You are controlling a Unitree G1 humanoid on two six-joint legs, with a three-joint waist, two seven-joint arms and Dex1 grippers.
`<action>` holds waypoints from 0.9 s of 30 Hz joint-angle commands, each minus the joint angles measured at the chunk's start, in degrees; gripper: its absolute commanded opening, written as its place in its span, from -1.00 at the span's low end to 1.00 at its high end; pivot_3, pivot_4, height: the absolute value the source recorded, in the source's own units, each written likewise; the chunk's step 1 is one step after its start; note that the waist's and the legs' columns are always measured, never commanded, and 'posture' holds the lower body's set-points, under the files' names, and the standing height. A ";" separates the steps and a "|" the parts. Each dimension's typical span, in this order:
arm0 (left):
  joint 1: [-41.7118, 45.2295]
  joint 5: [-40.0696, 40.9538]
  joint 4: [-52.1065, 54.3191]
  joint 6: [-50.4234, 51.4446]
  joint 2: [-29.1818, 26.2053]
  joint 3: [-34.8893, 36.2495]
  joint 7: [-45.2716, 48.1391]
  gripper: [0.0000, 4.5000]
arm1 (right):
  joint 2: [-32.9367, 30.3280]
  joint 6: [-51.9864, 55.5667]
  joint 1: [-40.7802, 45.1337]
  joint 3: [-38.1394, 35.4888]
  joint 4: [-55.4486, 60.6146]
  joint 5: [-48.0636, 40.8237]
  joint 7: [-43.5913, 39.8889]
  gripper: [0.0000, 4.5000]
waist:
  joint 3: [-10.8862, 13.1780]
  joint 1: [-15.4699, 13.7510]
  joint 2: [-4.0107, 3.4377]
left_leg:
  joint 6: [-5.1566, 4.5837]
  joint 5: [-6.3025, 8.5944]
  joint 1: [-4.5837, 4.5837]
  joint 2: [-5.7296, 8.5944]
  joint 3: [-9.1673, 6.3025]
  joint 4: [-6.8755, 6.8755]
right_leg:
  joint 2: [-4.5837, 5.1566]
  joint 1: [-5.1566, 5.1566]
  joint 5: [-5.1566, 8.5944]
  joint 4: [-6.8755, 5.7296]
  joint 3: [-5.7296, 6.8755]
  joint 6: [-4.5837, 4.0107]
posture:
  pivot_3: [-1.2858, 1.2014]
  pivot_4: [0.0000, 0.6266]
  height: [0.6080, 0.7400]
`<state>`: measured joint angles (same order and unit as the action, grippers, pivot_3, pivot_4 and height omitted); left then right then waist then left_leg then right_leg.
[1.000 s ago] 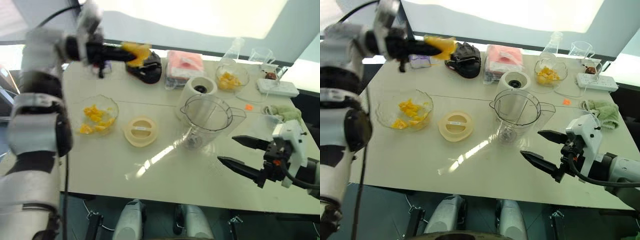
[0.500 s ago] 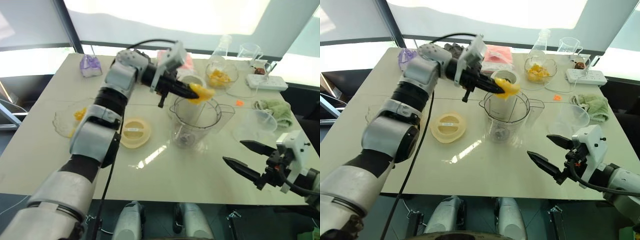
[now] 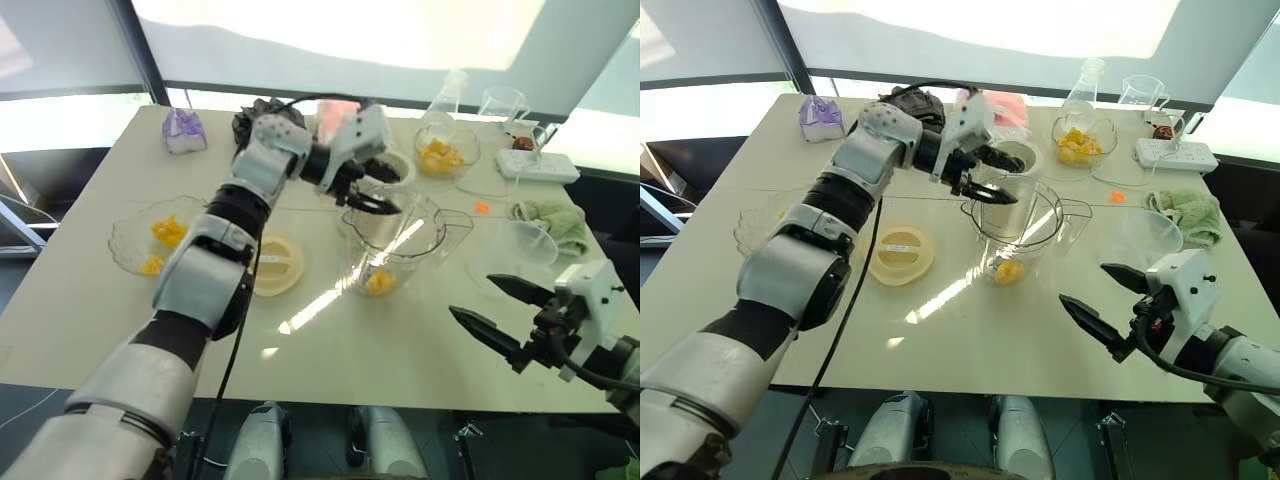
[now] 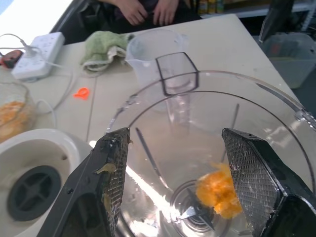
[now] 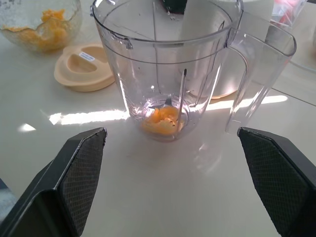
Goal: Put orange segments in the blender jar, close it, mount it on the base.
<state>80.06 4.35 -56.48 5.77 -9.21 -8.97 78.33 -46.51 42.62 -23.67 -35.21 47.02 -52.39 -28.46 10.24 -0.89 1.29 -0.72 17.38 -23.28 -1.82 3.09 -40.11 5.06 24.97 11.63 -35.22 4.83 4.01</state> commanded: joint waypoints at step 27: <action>-37.08 25.06 64.85 31.46 -14.03 5.53 -11.20 0.44 | 21.56 -30.09 11.35 3.68 -36.45 38.60 18.77 1.00 | -0.24 0.30 -0.84 | 0.29 -0.17 0.82 0.05 0.04 0.03 | -0.28 -0.53 0.09 -0.15 -0.67 0.01 | 0.03 -0.52 1.00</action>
<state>42.84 28.98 7.43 38.29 -22.93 -3.72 67.98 -24.88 14.78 -13.66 -31.24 11.61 -14.37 -10.14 10.00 -0.58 0.45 -0.43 17.20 -22.44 -1.79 3.13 -40.06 4.70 24.45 11.71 -35.38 4.11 4.00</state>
